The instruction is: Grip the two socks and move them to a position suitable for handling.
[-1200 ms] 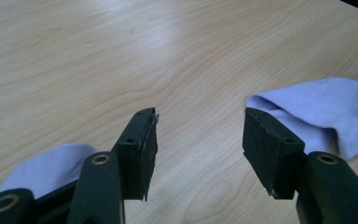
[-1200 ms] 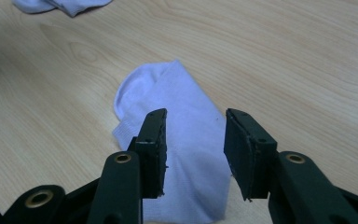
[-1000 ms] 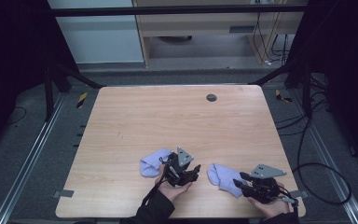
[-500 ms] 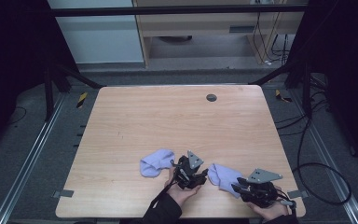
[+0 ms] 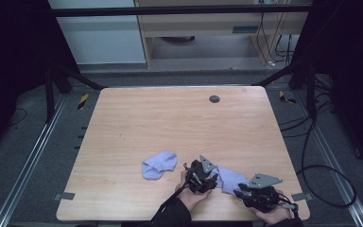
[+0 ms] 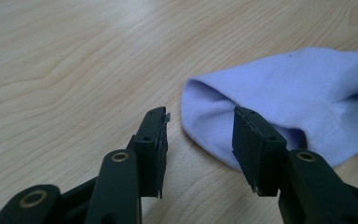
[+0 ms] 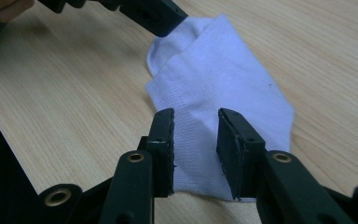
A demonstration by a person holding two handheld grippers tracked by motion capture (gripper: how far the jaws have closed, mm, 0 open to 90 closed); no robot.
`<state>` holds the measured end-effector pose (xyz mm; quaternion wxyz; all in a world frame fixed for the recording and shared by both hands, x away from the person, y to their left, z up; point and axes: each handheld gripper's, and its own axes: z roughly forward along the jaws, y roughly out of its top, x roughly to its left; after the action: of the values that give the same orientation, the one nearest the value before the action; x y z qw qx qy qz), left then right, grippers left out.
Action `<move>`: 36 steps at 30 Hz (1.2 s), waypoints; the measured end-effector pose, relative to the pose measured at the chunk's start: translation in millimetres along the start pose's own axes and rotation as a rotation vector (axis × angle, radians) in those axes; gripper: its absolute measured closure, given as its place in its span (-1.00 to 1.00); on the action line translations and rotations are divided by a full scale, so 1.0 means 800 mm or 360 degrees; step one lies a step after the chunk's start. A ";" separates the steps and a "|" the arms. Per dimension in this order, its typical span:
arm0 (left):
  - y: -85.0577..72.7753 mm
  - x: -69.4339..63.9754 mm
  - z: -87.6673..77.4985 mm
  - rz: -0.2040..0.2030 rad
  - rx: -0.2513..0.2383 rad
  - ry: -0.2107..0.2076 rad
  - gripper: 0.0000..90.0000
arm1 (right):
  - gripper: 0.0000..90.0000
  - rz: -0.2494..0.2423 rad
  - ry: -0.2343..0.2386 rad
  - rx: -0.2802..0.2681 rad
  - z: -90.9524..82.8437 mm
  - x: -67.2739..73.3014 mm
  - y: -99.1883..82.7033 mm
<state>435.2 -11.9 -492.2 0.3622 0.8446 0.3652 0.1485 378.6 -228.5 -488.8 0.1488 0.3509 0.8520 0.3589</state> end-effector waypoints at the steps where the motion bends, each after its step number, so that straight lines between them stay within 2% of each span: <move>1: -0.001 -0.001 0.001 -0.0004 0.0001 -0.0005 0.24 | 0.50 -0.0013 0.0007 0.0015 0.002 0.001 0.000; 6: -0.002 -0.002 0.005 -0.0007 0.0016 -0.0005 0.27 | 0.51 -0.0031 0.0019 0.0045 0.005 0.002 -0.001; 11: -0.004 -0.003 0.007 -0.0030 0.0020 -0.0016 0.43 | 0.59 -0.0055 0.0031 0.0095 0.010 0.003 -0.001; 14: -0.004 -0.005 0.007 -0.0044 0.0020 -0.0007 0.48 | 0.63 -0.0046 0.0029 0.0095 0.010 0.003 -0.002; 16: -0.003 -0.005 0.007 -0.0051 0.0024 0.0008 0.54 | 0.76 -0.0037 0.0025 0.0098 0.010 0.001 -0.002; 19: -0.003 -0.004 0.007 -0.0055 0.0028 0.0019 0.64 | 0.84 -0.0035 0.0017 0.0107 0.010 0.001 -0.001; 24: -0.003 -0.003 0.008 -0.0063 0.0025 0.0026 0.74 | 0.87 -0.0033 0.0007 0.0109 0.010 0.001 0.001; 29: -0.002 -0.004 0.009 -0.0068 0.0025 0.0020 0.84 | 0.87 0.0028 0.0006 0.0002 0.003 -0.002 0.004; 30: -0.002 -0.004 0.009 -0.0073 0.0023 0.0019 0.88 | 0.87 0.0056 -0.0001 -0.0052 -0.001 -0.004 0.006; 36: -0.002 -0.004 0.010 -0.0089 0.0013 0.0016 0.93 | 0.87 0.0136 -0.0052 -0.0189 -0.009 -0.006 0.012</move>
<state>436.4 -17.1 -498.8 0.3608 0.8348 0.3911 0.1412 382.8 -231.0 -476.7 0.1679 0.3835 0.8108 0.4091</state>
